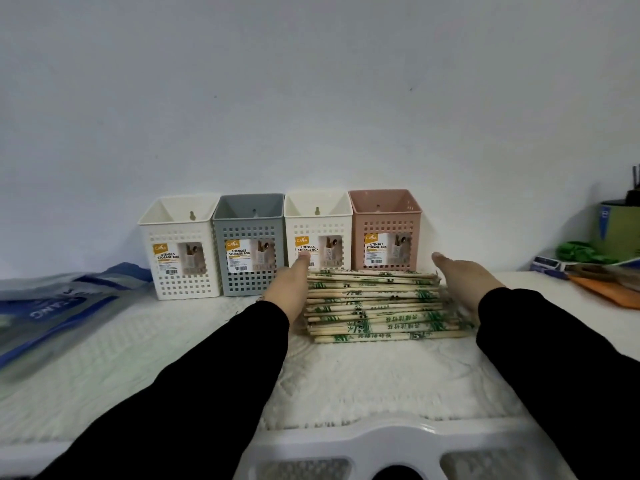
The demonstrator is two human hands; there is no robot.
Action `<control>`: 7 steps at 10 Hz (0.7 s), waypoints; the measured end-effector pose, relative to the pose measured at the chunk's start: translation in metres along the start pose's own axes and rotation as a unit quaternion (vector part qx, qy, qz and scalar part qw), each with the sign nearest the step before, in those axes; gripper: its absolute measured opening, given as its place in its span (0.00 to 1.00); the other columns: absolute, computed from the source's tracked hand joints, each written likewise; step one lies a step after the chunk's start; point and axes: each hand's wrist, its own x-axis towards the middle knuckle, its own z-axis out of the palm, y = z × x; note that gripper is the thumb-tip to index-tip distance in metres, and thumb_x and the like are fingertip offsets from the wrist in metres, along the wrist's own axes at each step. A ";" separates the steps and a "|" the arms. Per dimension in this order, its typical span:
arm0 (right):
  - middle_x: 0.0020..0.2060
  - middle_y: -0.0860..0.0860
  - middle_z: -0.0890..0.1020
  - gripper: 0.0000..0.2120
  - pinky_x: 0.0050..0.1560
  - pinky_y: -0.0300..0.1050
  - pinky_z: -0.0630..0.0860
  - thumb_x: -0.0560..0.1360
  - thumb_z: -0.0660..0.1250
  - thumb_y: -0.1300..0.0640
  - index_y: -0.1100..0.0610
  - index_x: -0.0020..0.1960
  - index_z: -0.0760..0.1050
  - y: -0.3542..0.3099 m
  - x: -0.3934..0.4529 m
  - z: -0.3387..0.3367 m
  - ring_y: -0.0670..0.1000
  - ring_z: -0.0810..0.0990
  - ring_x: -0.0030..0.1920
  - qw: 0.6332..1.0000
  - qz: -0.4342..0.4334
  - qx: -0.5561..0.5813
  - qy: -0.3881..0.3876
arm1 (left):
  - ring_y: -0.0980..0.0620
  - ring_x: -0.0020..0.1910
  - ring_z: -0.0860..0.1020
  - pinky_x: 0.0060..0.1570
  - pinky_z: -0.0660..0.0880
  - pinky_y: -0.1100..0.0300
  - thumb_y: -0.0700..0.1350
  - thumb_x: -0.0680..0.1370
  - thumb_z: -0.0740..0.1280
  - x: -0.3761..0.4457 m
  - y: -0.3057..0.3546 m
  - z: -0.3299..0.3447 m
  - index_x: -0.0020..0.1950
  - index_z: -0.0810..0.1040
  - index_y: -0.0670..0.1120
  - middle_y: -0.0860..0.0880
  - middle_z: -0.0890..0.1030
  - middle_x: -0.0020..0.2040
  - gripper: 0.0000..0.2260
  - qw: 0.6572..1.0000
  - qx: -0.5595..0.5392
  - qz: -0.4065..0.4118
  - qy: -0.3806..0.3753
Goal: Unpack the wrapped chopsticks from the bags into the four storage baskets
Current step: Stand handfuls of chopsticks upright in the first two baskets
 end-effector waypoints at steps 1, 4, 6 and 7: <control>0.70 0.62 0.70 0.30 0.64 0.48 0.65 0.81 0.48 0.42 0.63 0.71 0.66 -0.004 -0.001 0.010 0.58 0.71 0.66 0.998 0.004 -0.012 -0.064 | 0.41 0.69 0.70 0.70 0.65 0.47 0.70 0.76 0.53 -0.002 0.000 0.006 0.74 0.66 0.45 0.44 0.70 0.72 0.37 0.998 -0.008 0.008 -0.066; 0.66 0.61 0.74 0.35 0.64 0.49 0.67 0.77 0.54 0.35 0.63 0.67 0.71 0.007 0.000 -0.006 0.58 0.74 0.63 0.995 -0.003 0.091 -0.043 | 0.41 0.71 0.67 0.70 0.60 0.50 0.72 0.76 0.47 -0.010 0.002 0.003 0.76 0.66 0.46 0.41 0.68 0.73 0.39 0.998 0.055 -0.019 -0.019; 0.75 0.60 0.60 0.33 0.70 0.48 0.59 0.81 0.45 0.39 0.61 0.77 0.53 0.018 -0.027 -0.007 0.58 0.62 0.74 0.995 -0.009 -0.064 -0.082 | 0.41 0.72 0.67 0.69 0.61 0.51 0.66 0.80 0.41 -0.033 0.015 0.007 0.78 0.60 0.47 0.39 0.67 0.74 0.34 0.986 0.159 -0.006 -0.043; 0.76 0.62 0.55 0.28 0.71 0.53 0.58 0.83 0.48 0.46 0.59 0.78 0.50 0.011 -0.036 0.005 0.62 0.59 0.74 0.990 -0.033 -0.072 -0.117 | 0.40 0.73 0.64 0.72 0.60 0.48 0.66 0.80 0.43 -0.035 0.017 0.014 0.79 0.58 0.50 0.39 0.62 0.76 0.32 0.991 0.123 -0.013 -0.043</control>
